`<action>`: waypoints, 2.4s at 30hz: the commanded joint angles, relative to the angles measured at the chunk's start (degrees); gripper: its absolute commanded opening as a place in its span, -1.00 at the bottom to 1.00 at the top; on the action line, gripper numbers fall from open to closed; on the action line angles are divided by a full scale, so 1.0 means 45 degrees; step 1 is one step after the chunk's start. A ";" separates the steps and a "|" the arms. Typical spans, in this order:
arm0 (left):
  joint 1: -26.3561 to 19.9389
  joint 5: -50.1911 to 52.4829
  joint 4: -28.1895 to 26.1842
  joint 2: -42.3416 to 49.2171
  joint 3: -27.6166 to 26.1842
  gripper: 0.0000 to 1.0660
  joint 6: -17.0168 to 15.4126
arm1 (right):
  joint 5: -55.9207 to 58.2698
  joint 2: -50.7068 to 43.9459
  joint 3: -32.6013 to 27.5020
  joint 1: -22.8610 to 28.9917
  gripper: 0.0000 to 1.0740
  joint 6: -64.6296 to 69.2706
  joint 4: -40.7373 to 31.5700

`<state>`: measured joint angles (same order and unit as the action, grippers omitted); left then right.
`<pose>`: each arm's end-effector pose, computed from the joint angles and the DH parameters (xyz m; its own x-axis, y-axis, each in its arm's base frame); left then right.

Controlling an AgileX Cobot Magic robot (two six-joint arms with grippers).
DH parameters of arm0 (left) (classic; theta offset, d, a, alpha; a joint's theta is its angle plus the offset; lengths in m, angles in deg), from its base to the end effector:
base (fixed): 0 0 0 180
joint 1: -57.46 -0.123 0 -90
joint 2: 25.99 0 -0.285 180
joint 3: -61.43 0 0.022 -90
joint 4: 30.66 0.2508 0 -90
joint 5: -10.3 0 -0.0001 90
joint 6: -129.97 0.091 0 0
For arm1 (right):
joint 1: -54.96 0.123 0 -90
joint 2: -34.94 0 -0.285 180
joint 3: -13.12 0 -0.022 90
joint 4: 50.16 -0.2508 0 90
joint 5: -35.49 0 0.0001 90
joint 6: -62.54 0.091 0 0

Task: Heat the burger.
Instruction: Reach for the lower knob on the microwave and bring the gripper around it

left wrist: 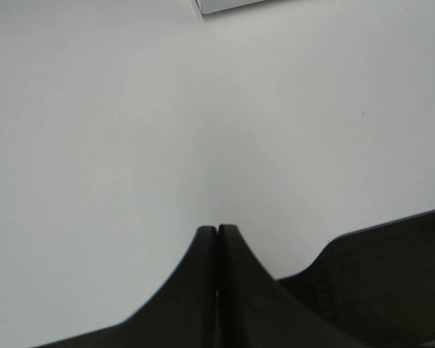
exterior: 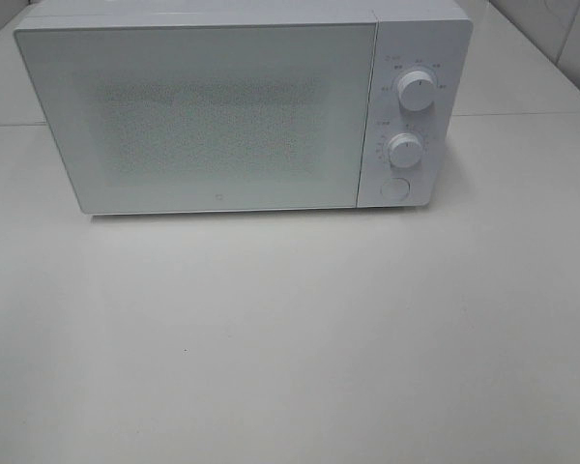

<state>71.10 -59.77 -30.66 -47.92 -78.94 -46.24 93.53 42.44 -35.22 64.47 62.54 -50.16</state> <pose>0.0132 -0.0032 0.3077 -0.6286 0.2206 -0.7458 0.2780 0.9593 0.0494 -0.0042 -0.0007 0.2823 -0.3993 -0.0669 -0.9144 -0.1652 0.9863 0.0000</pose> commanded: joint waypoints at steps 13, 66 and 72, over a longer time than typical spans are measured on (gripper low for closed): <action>-0.0038 0.0649 -0.1197 0.3501 0.1311 -0.99 0.0535 | -0.0153 -0.0051 -0.0013 -0.0013 0.39 0.0000 0.0000; -0.0038 0.2305 -0.1210 0.3476 0.1961 -0.99 0.0879 | -0.5118 0.7219 0.0369 -0.0013 0.35 -0.0089 0.0000; -0.0038 0.2305 -0.1210 0.3476 0.1961 -0.99 0.0879 | -0.8340 0.8862 0.0369 -0.0013 0.34 -0.0115 0.0000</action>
<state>71.10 -50.32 -35.82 -33.54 -70.35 -42.29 58.24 82.04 -34.08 64.47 62.20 -50.16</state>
